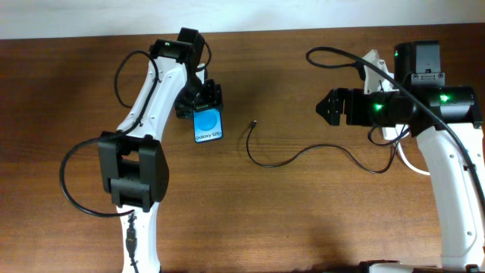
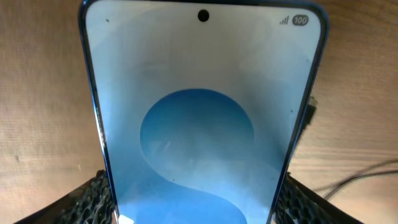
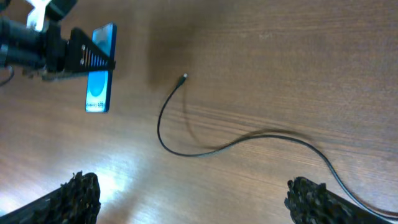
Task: Plug charger to phone and switch on socket
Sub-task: 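Lift the phone with the left gripper and tilt it upright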
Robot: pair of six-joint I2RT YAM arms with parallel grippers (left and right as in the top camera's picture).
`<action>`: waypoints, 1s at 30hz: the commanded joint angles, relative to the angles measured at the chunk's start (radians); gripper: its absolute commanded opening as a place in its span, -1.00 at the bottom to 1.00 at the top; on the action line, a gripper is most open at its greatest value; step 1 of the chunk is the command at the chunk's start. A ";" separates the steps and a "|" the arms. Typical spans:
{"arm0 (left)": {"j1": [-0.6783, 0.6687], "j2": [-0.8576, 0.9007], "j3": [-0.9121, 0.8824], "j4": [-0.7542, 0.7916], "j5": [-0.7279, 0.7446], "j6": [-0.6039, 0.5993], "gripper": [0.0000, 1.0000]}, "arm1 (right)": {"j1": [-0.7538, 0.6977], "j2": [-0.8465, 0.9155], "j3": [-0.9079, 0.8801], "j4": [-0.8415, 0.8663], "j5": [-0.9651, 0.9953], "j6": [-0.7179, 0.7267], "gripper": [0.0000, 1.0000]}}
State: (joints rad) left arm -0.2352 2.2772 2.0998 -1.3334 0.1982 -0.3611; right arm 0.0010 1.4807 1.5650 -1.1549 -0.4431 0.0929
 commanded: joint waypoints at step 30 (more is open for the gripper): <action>0.114 0.000 0.129 -0.311 0.887 -0.536 -1.00 | 0.084 0.144 0.004 0.119 0.062 0.231 0.97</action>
State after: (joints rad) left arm -0.1501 2.2780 2.2032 -1.6386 1.0153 -0.8215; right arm 0.0814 1.6169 1.5650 -1.0393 -0.3965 0.3180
